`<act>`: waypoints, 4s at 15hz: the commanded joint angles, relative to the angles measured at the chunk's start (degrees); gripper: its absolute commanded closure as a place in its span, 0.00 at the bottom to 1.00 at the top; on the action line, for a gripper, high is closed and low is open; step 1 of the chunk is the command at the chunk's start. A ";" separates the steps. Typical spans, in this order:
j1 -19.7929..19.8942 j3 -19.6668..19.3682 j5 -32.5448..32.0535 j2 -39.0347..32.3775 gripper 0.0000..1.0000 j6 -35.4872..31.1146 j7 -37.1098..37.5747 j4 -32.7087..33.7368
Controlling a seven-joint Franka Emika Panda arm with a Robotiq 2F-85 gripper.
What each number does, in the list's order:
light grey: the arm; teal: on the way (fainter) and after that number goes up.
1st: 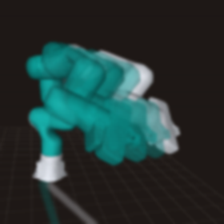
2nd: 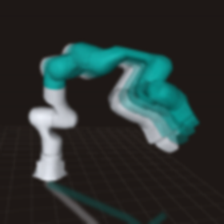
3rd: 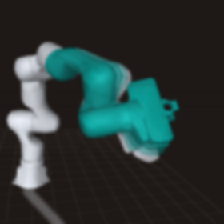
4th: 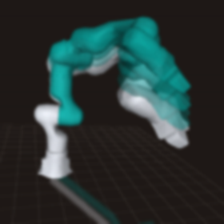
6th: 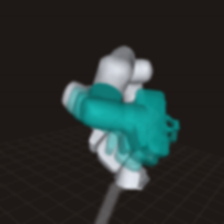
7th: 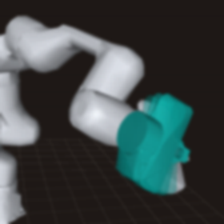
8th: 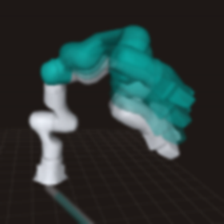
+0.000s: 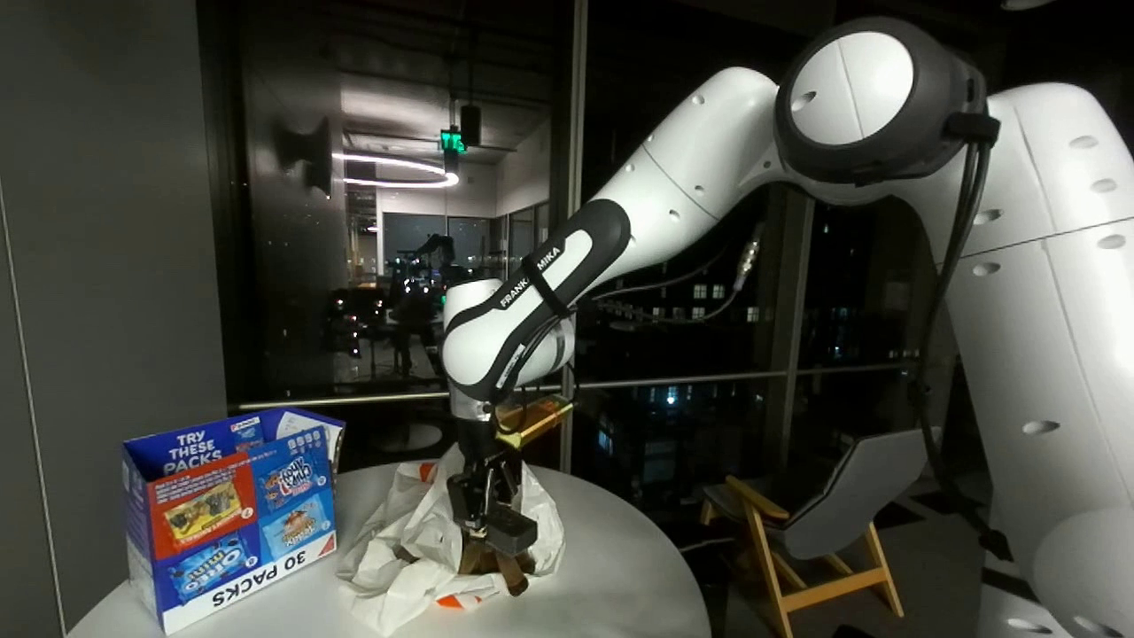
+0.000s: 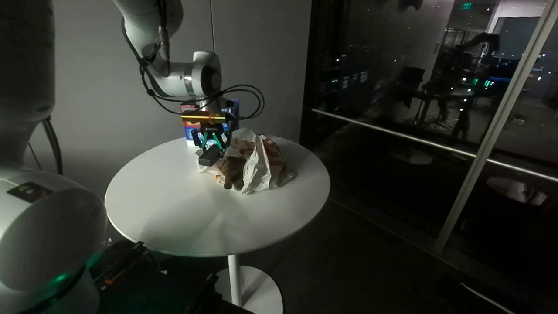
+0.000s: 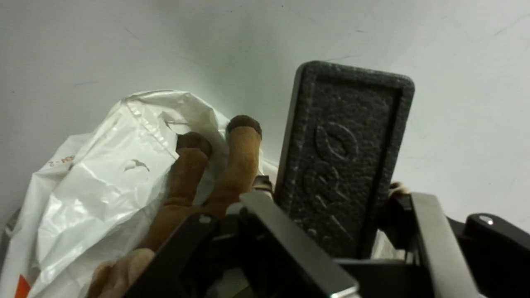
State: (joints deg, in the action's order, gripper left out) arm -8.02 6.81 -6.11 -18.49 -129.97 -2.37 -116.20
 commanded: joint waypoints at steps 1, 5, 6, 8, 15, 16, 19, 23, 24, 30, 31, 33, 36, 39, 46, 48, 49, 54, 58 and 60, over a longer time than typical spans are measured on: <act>0.87 -0.35 1.26 -3.08 0.61 4.25 -1.16 4.90; 0.14 -1.10 -1.00 -7.56 0.61 10.92 -0.20 11.40; -0.14 -1.15 -1.52 -8.71 0.61 12.65 -0.15 13.35; -0.85 -1.52 -2.72 -10.64 0.61 15.62 0.95 16.99; -3.79 -4.64 -9.75 -17.14 0.61 26.26 7.67 27.26; -3.93 -4.43 -10.31 -18.43 0.61 27.09 6.63 28.52; -5.48 -4.54 -14.19 -21.88 0.61 26.50 4.87 31.65; -8.51 -5.94 -21.67 -23.60 0.61 23.15 7.19 33.21; -9.05 -6.27 -23.17 -23.37 0.61 22.13 7.83 32.83; -9.16 -6.74 -26.69 -22.19 0.61 16.03 10.24 30.64; -8.75 -6.61 -26.43 -22.13 0.61 14.50 9.95 30.28; -9.66 -8.37 -28.10 -22.50 0.61 14.73 12.37 30.51; -7.95 -8.30 -24.96 -22.55 0.61 14.16 14.26 30.29; -7.39 -8.15 -24.91 -22.11 0.61 13.32 13.97 29.69; -7.54 -7.13 -24.75 -20.45 0.00 10.78 12.70 27.47; -7.74 -6.33 -24.30 -19.04 0.00 9.87 12.48 25.78; -7.42 -5.33 -23.16 -17.81 0.00 8.60 12.16 24.31; -10.75 -4.92 -18.70 -13.54 0.00 18.09 19.17 20.74; -10.26 -3.00 -15.91 -14.62 0.00 19.64 17.14 21.67; -10.29 -2.24 -14.53 -13.73 0.00 19.83 17.13 20.52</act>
State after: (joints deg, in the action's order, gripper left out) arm -18.08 4.77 -20.79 -32.12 -110.31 14.83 -95.91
